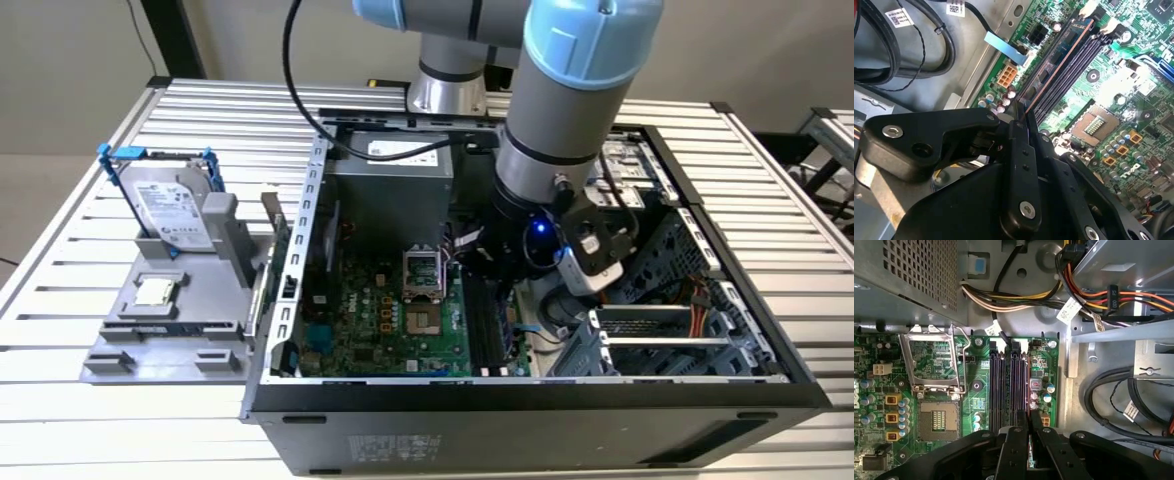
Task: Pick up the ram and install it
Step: 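Insert the ram into the slot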
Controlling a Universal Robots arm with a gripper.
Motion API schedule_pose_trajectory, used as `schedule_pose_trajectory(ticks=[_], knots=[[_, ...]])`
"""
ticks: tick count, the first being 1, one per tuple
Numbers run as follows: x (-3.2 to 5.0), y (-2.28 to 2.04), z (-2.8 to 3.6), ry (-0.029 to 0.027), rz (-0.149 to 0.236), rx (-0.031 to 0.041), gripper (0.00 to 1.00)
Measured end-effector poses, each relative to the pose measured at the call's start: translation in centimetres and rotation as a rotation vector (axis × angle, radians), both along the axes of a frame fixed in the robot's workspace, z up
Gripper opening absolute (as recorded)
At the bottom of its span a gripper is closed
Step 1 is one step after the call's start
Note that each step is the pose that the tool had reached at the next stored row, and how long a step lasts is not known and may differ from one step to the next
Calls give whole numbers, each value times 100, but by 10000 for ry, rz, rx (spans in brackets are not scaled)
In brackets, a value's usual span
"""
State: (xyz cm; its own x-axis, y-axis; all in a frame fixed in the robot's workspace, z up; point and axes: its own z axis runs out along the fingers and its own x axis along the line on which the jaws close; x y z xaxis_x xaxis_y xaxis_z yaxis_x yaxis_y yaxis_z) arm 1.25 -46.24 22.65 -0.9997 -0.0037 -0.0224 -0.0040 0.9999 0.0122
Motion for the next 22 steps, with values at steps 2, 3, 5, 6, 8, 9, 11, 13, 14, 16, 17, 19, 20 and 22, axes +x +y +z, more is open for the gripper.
schedule_pose_trajectory(ticks=[2, 3, 5, 6, 8, 9, 11, 13, 14, 16, 17, 19, 20, 22], knots=[[-2, 0, -11, 0, 11, 0, 0], [-4, 0, -18, 0, 15, -2, 0], [-6, 0, -25, 0, 18, -5, 0], [-7, 0, -27, 0, 19, -6, 0], [-7, 0, -34, 0, 18, -6, 0], [-8, 0, -37, 0, 18, -7, 0], [-7, 1, -51, 4, 19, -15, 0], [-8, 0, -55, 23, 17, -26, 0], [-8, 0, -57, 32, 17, -28, 0], [-8, 0, -64, 42, 18, -33, 0], [-8, 0, -65, 45, 18, -37, 0], [-8, 1, -70, 46, 18, -38, 0], [-8, 1, -72, 48, 18, -42, 0], [-7, 4, -74, 49, 20, -46, 0]])
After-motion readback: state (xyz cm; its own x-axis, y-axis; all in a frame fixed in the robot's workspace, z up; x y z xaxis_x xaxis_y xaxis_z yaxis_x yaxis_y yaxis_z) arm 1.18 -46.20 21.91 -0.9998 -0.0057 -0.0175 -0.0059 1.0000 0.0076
